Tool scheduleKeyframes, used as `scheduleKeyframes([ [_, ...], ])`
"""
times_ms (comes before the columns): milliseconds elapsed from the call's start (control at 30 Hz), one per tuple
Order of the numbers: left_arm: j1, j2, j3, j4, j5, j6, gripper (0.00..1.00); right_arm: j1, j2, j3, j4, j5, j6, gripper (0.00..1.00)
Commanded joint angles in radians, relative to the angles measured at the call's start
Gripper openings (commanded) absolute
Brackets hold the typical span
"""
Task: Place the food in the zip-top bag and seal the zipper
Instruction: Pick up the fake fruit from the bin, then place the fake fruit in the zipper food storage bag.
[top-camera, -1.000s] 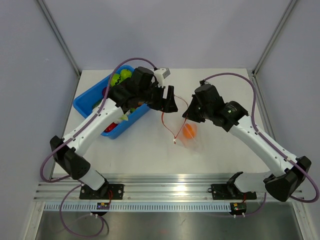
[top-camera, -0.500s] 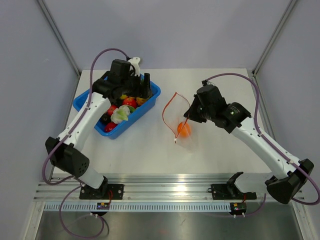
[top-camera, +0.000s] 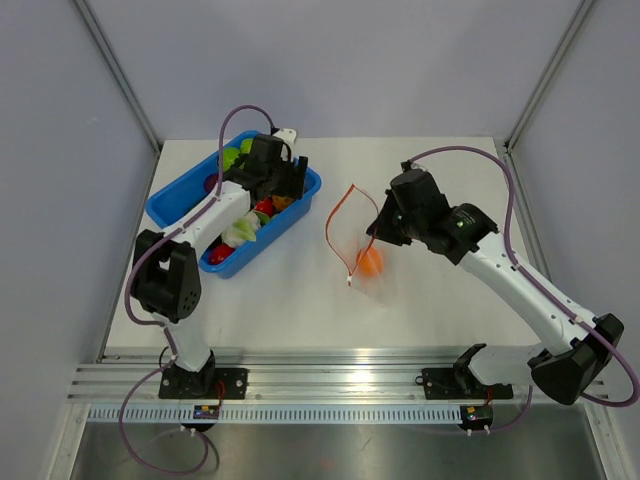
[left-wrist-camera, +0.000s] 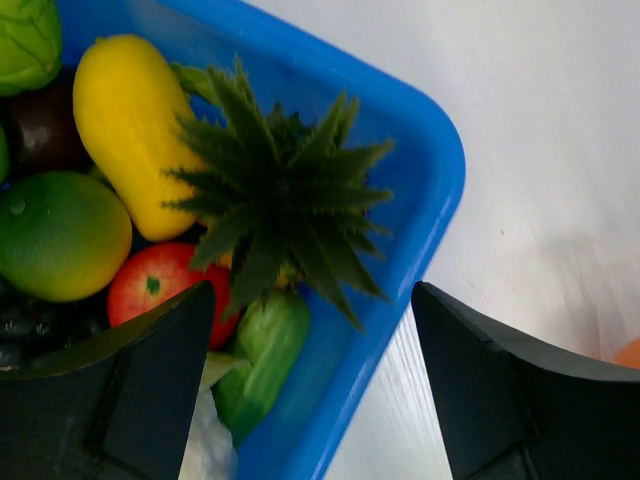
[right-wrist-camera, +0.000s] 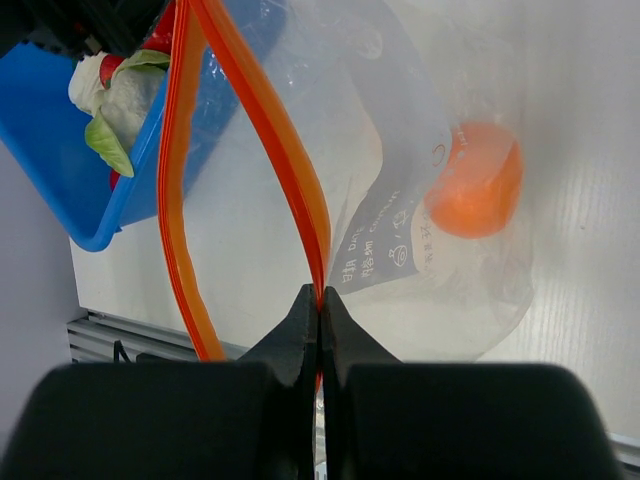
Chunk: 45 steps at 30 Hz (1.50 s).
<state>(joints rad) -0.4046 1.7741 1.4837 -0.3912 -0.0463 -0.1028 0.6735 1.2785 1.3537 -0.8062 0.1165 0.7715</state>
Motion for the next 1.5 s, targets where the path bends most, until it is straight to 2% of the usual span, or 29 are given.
scheduleKeyframes([
  [0, 0.013, 0.068, 0.082, 0.114, -0.04, 0.002, 0.8, 0.006, 0.008, 0.039, 0.012, 0.031, -0.011, 0.0],
  [167, 0.024, 0.123, 0.092, 0.175, -0.061, -0.015, 0.74, 0.005, 0.022, 0.038, 0.022, 0.025, -0.009, 0.0],
  [267, 0.029, 0.145, 0.124, 0.164, -0.058, -0.014, 0.6, 0.006, 0.033, 0.044, 0.022, 0.026, -0.011, 0.0],
  [300, 0.029, 0.143, 0.133, 0.157, -0.059, -0.009, 0.54, 0.006, 0.035, 0.047, 0.019, 0.028, -0.014, 0.0],
  [333, 0.029, 0.139, 0.139, 0.143, -0.059, 0.004, 0.39, 0.005, 0.038, 0.048, 0.019, 0.029, -0.015, 0.0],
  [400, 0.029, 0.114, 0.147, 0.126, -0.064, 0.015, 0.22, 0.006, 0.039, 0.048, 0.024, 0.029, -0.014, 0.0],
  [433, 0.029, 0.104, 0.154, 0.115, -0.066, 0.021, 0.06, 0.005, 0.039, 0.048, 0.025, 0.028, -0.015, 0.0],
  [467, 0.029, 0.09, 0.165, 0.106, -0.075, 0.022, 0.0, 0.006, 0.042, 0.051, 0.028, 0.026, -0.014, 0.0],
  [600, 0.029, 0.01, 0.211, 0.049, -0.124, 0.023, 0.0, 0.006, 0.044, 0.045, 0.036, 0.015, -0.017, 0.0],
  [733, 0.029, -0.06, 0.334, -0.113, -0.161, 0.014, 0.0, 0.006, 0.047, 0.035, 0.051, 0.005, -0.012, 0.0],
  [900, 0.029, -0.165, 0.431, -0.257, -0.09, -0.001, 0.0, 0.006, 0.05, 0.028, 0.068, -0.001, -0.006, 0.0],
  [1033, 0.029, -0.26, 0.457, -0.327, 0.078, -0.055, 0.0, 0.006, 0.05, 0.03, 0.071, 0.002, -0.009, 0.0],
  [1100, 0.029, -0.318, 0.44, -0.343, 0.15, -0.089, 0.0, 0.006, 0.05, 0.03, 0.073, 0.003, -0.012, 0.0],
  [1167, 0.029, -0.36, 0.394, -0.341, 0.284, -0.138, 0.0, 0.006, 0.053, 0.032, 0.071, 0.003, -0.012, 0.0],
  [1300, 0.029, -0.474, 0.258, -0.252, 0.5, -0.277, 0.0, 0.006, 0.05, 0.03, 0.067, 0.005, -0.012, 0.0],
  [1333, 0.029, -0.488, 0.23, -0.229, 0.59, -0.302, 0.0, 0.006, 0.045, 0.028, 0.065, 0.003, -0.012, 0.0],
  [1467, 0.029, -0.574, 0.066, -0.086, 0.683, -0.435, 0.0, 0.006, 0.036, 0.013, 0.067, 0.011, -0.009, 0.0],
])
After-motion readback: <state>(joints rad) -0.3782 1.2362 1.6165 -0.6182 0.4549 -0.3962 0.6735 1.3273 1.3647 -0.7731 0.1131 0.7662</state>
